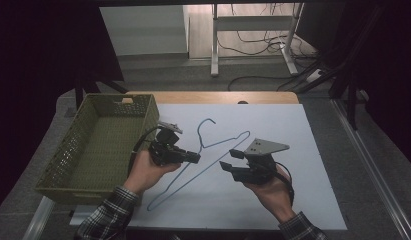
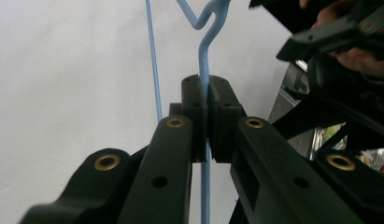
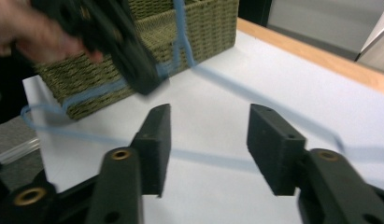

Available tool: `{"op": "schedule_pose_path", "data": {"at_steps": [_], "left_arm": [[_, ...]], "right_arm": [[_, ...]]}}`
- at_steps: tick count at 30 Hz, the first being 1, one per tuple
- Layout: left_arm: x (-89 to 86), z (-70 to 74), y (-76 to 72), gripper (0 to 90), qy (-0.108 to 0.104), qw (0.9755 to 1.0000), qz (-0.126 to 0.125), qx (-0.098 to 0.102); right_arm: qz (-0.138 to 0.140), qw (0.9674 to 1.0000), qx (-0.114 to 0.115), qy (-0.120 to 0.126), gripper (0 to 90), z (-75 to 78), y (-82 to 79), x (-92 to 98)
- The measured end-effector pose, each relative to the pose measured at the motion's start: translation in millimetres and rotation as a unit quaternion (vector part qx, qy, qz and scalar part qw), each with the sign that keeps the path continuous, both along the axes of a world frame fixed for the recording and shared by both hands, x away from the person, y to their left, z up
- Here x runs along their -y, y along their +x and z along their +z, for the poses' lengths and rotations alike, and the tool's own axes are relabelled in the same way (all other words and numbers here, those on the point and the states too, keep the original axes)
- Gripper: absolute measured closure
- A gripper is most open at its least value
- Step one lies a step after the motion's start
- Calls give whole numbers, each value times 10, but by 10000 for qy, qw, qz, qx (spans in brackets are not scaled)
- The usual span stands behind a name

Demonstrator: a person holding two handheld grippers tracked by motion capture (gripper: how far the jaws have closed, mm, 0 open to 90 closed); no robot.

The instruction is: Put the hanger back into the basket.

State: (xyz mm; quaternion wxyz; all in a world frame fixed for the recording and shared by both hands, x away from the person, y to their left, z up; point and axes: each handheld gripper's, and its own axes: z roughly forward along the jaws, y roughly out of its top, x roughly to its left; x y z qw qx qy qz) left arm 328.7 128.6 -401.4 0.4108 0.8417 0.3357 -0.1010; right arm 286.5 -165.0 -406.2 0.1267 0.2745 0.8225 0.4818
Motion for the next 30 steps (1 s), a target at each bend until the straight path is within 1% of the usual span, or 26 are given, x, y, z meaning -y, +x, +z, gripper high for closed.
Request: {"op": "schedule_pose_path", "data": {"at_steps": [1, 2, 3, 4, 6, 8, 9, 10, 11, 12, 13, 14, 15, 17, 18, 19, 20, 21, 22, 23, 25, 26, 27, 29, 30], "left_arm": [[-86, 67, 10, 875, -15, 10000, 55, 42], [-125, 103, 11, 875, -50, 9999, 99, 38], [-125, 103, 11, 875, -50, 9999, 99, 38], [-203, 177, 16, 875, -76, 9997, 197, 77], [-279, 251, 23, 875, -129, 9995, 279, 82], [-347, 322, 32, 875, -125, 9993, 342, 113], [-383, 360, 38, 875, -117, 9991, 380, 117], [-383, 360, 38, 875, -117, 9991, 380, 117], [-463, 434, 51, 875, -90, 9988, 458, 146], [-503, 472, 56, 875, -82, 9986, 498, 161], [-503, 472, 56, 875, -82, 9986, 498, 161], [-549, 513, 63, 875, -60, 9984, 525, 190], [-650, 602, 73, 875, -2, 9980, 588, 251], [-767, 694, 81, 875, 49, 9973, 658, 321], [-767, 694, 81, 875, 49, 9973, 658, 321], [-898, 779, 88, 875, 146, 9962, 762, 396], [-968, 814, 91, 875, 172, 9955, 820, 439], [-968, 814, 91, 875, 172, 9955, 820, 439], [-1111, 874, 99, 875, 296, 9940, 908, 526], [-1186, 897, 105, 875, 357, 9931, 958, 571], [-1335, 928, 120, 875, 492, 9914, 1011, 675], [-1335, 928, 120, 875, 492, 9914, 1011, 675], [-1483, 940, 140, 875, 573, 9895, 1114, 722], [-1625, 943, 158, 875, 673, 9876, 1186, 783], [-1625, 943, 158, 875, 673, 9876, 1186, 783]], "right_arm": [[-11, 10000, -34, 10, 420, -10, -3, 41], [-40, 10000, -80, 26, 403, -20, -11, 78], [-53, 9999, -110, 33, 384, -31, -17, 116], [-67, 9999, -142, 33, 366, -41, -23, 153], [-106, 9997, -220, 38, 335, -62, -34, 222], [-147, 9995, -290, 32, 310, -83, -41, 283], [-164, 9994, -317, 35, 298, -90, -44, 311], [-164, 9994, -317, 35, 298, -90, -44, 311], [-188, 9992, -359, 36, 277, -100, -48, 363], [-203, 9991, -374, 30, 269, -101, -50, 386], [-223, 9990, -396, 29, 265, -102, -54, 409], [-247, 9988, -419, 41, 261, -103, -58, 430], [-265, 9987, -433, 50, 259, -104, -60, 453], [-306, 9985, -450, 67, 256, -110, -59, 496], [-327, 9984, -465, 80, 254, -115, -59, 516], [-345, 9981, -493, 89, 252, -119, -60, 536], [-364, 9980, -510, 95, 252, -124, -59, 555], [-364, 9980, -510, 95, 252, -124, -59, 555], [-419, 9976, -550, 101, 250, -138, -59, 590], [-431, 9974, -561, 105, 250, -146, -57, 607], [-481, 9971, -572, 114, 249, -163, -54, 636], [-504, 9969, -595, 113, 249, -171, -52, 650], [-523, 9968, -598, 107, 249, -179, -49, 663], [-557, 9964, -625, 112, 249, -195, -42, 685], [-557, 9964, -625, 112, 249, -195, -42, 685]]}}
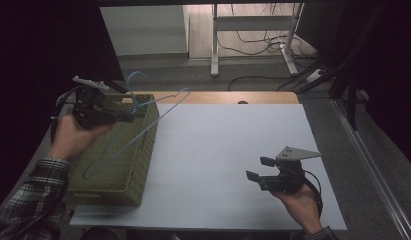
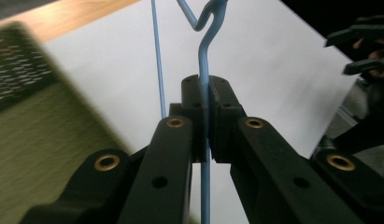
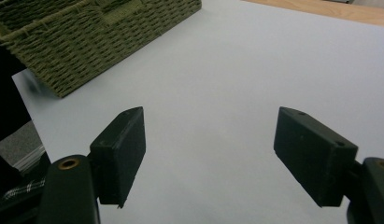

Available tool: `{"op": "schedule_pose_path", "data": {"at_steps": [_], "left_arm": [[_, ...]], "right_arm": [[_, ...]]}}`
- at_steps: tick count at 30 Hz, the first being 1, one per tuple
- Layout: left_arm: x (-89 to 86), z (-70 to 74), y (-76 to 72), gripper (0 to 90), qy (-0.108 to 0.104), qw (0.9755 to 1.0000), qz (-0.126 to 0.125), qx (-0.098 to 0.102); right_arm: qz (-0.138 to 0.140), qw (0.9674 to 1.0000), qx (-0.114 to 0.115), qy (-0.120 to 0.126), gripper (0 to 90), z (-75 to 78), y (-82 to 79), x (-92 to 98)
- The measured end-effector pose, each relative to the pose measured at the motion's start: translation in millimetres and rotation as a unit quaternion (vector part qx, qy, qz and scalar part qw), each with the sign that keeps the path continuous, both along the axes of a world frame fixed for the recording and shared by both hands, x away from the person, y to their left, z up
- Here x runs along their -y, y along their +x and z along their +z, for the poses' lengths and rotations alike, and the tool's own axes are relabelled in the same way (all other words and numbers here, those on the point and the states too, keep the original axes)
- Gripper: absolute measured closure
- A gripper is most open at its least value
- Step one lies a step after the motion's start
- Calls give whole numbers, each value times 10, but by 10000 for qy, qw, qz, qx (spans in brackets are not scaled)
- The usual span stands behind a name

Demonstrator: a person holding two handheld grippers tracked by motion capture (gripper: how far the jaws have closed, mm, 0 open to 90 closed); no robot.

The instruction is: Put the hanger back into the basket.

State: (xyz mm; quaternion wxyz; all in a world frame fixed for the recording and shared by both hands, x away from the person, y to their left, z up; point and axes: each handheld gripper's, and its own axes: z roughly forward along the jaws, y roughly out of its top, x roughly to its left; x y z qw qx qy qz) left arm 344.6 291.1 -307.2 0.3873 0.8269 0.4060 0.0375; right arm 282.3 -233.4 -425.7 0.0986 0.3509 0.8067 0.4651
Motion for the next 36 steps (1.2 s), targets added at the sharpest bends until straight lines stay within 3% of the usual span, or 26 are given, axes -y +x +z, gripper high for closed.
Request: {"op": "schedule_pose_path", "data": {"at_steps": [9, 24, 30, 31, 34, 36], "left_arm": [[-540, -156, 74, 875, 258, 9993, 283, 41], [-1064, -543, 149, 875, 16, 9974, 713, -110], [-1169, -787, 192, 874, -107, 9966, 772, -272], [-1187, -902, 204, 874, -99, 9962, 797, -341], [-1211, -1023, 216, 874, -110, 9955, 839, -420], [-1255, -1188, 234, 873, -66, 9937, 986, -521]], "right_arm": [[-108, 9999, -109, -33, 249, -63, 21, 39], [-171, 9996, -162, -142, 249, -113, 17, 68], [-165, 9996, -178, -174, 250, -122, 17, 62], [-158, 9995, -174, -195, 250, -129, 18, 58], [-154, 9995, -173, -206, 250, -135, 20, 54], [-150, 9995, -175, -228, 250, -142, 21, 48]]}}
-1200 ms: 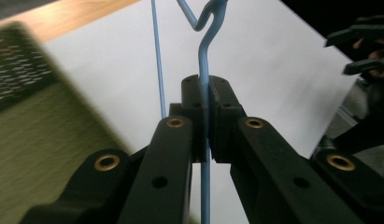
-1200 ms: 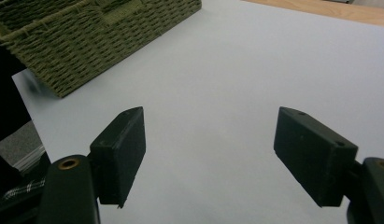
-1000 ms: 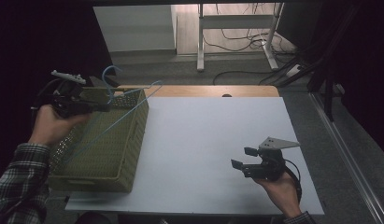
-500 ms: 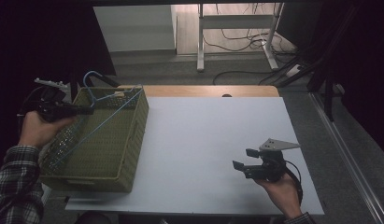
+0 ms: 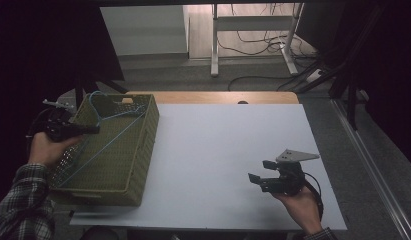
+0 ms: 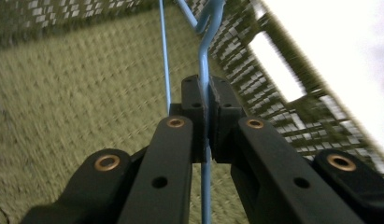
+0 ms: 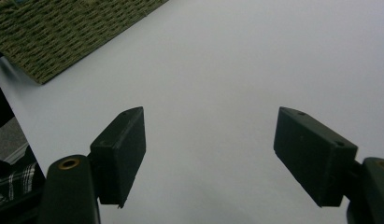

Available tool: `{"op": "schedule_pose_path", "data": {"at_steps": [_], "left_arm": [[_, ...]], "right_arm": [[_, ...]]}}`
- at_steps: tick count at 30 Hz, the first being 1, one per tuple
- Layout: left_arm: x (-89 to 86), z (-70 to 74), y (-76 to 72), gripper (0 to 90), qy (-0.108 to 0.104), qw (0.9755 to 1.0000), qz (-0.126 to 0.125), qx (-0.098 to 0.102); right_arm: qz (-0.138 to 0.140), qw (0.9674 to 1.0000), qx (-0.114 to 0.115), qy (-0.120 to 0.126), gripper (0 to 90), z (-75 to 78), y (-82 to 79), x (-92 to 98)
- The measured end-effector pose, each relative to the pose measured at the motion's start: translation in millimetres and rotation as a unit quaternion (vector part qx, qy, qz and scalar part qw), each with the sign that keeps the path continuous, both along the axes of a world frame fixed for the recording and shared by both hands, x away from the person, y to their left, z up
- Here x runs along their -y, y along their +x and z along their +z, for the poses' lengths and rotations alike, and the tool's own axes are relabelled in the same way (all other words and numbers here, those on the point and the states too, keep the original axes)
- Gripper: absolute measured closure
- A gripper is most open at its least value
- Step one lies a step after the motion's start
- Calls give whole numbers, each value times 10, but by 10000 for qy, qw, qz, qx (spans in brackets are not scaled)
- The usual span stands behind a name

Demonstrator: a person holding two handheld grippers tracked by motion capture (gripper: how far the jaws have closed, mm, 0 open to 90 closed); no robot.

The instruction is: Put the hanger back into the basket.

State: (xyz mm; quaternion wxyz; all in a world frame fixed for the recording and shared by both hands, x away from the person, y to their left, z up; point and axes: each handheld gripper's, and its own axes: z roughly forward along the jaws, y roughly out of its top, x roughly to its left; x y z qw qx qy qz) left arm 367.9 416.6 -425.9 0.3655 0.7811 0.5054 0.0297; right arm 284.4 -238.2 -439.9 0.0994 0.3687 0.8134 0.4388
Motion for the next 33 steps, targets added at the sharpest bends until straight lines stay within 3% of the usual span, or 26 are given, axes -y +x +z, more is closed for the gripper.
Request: {"op": "schedule_pose_path", "data": {"at_steps": [2, 4, 5, 6, 7, 9, 14, 15, 18, 19, 20, 21, 22, 24, 26, 29, 33], "left_arm": [[-12, -59, 6, 872, 51, 9999, 80, -60], [-27, -150, 12, 866, 321, 9989, 316, -153], [-27, -150, 12, 862, 321, 9989, 316, -153], [-53, -172, 0, 858, 478, 9971, 579, -106], [-53, -172, 0, 831, 478, 9971, 579, -106], [-89, -143, -40, 695, 607, 9945, 850, 86], [-46, -32, -127, 458, 609, 9927, 983, 351], [28, 32, -185, 416, 573, 9927, 910, 540], [131, 98, -247, 313, 552, 9927, 803, 708], [254, 160, -318, 281, 482, 9925, 645, 917], [254, 160, -318, 246, 482, 9925, 645, 917], [404, 216, -404, 189, 327, 9922, 528, 1081], [404, 216, -404, 153, 327, 9922, 528, 1081], [654, 271, -545, 109, 338, 9913, 329, 1226], [732, 282, -596, 78, 336, 9911, 263, 1263], [983, 298, -798, 48, 54, 9896, -34, 1438], [1160, 265, -942, 28, -32, 9883, -179, 1516]], "right_arm": [[1, 10000, -1, -6, 250, -1, 0, -1], [-5, 10000, -1, -29, 250, -6, -1, -4], [3, 10000, 8, -41, 250, -10, 1, -3], [4, 10000, 0, -52, 251, -14, 2, -4], [4, 10000, 0, -52, 251, -14, 2, -4], [13, 10000, -8, -84, 251, -24, 4, -6], [20, 9999, 43, -110, 245, -22, -6, -5], [19, 9999, 52, -106, 241, -19, -9, -2], [24, 9999, 96, -117, 230, -9, -18, 6], [31, 9998, 151, -128, 215, 5, -30, 16], [31, 9998, 151, -128, 215, 5, -30, 16], [36, 9997, 200, -130, 194, 19, -43, 27], [36, 9997, 200, -130, 194, 19, -43, 27], [25, 9996, 250, -144, 145, 30, -66, 44], [35, 9996, 244, -160, 126, 30, -71, 49], [37, 9992, 259, -305, 64, 18, -90, 74], [-7, 9989, 268, -393, 29, 9, -100, 111]]}}
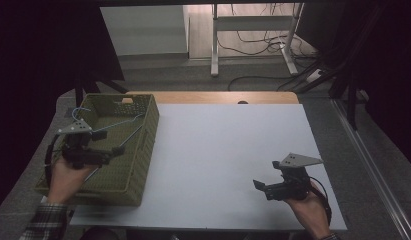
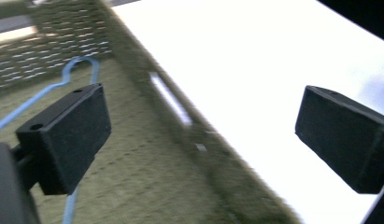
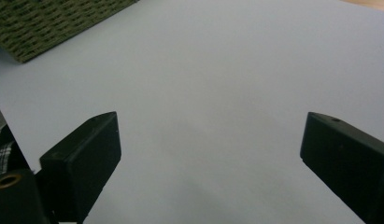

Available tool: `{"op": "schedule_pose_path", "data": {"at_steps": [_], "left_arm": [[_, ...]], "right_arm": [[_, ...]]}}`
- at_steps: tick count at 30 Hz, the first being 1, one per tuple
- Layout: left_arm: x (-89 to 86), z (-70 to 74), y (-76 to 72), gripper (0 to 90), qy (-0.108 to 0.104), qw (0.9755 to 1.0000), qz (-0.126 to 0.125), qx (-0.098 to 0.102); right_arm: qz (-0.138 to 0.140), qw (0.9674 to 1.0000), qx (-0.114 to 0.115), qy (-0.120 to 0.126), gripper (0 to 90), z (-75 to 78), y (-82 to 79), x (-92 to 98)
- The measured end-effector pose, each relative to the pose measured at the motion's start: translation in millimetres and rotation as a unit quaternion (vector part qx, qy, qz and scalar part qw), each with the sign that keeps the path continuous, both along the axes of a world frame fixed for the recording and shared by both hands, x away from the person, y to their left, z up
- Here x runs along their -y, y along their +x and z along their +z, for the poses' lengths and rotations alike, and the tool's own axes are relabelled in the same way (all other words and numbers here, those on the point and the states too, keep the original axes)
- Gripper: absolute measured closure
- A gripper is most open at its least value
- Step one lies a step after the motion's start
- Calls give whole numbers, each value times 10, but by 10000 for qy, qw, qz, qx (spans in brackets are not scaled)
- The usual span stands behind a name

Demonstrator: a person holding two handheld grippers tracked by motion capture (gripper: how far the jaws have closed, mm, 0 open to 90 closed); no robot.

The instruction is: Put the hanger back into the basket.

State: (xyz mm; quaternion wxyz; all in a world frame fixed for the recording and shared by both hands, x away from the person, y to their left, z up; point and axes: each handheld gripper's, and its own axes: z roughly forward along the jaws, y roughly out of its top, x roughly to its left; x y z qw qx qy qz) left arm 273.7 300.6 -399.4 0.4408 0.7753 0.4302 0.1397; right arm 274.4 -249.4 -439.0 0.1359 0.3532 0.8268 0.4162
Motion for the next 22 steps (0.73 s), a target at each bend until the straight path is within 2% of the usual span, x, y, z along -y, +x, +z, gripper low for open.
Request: {"op": "schedule_pose_path", "data": {"at_steps": [2, 3, 5, 6, 8, 9, 10, 12, 15, 16, 18, 22], "left_arm": [[126, -70, -117, 21, -39, 9999, -61, 73], [126, -70, -117, 21, -39, 9999, -61, 73], [217, -140, -199, 13, 65, 9999, -70, 131], [290, -225, -279, 13, 94, 9997, -92, 190], [318, -274, -314, 12, 69, 9997, -114, 198], [375, -364, -368, 12, 160, 9996, -150, 174], [375, -364, -368, 10, 160, 9996, -150, 174], [446, -472, -429, 10, 368, 9991, -180, 146], [477, -543, -441, 8, 386, 9990, -231, 51], [495, -597, -433, 7, 469, 9987, -219, 3], [497, -611, -427, 7, 499, 9986, -202, -7], [471, -606, -413, 6, 397, 9991, -171, 15]], "right_arm": [[-39, 10000, 11, -25, 0, -2, -7, 45], [-39, 10000, 11, -25, 0, -2, -7, 45], [-55, 10000, 30, -55, 0, -11, -22, 92], [-68, 10000, 26, -62, 0, -18, -24, 108], [-84, 9999, 24, -70, 0, -26, -27, 123], [-127, 9999, 40, -95, 0, -45, -33, 153], [-127, 9999, 40, -95, 0, -45, -33, 153], [-187, 9998, 24, -108, 0, -84, -27, 191], [-209, 9997, 10, -127, 0, -109, -17, 204], [-217, 9996, -29, -158, 0, -136, -4, 212], [-227, 9995, -75, -192, 0, -151, 0, 207], [-218, 9994, -51, -280, 0, -166, 4, 198]]}}
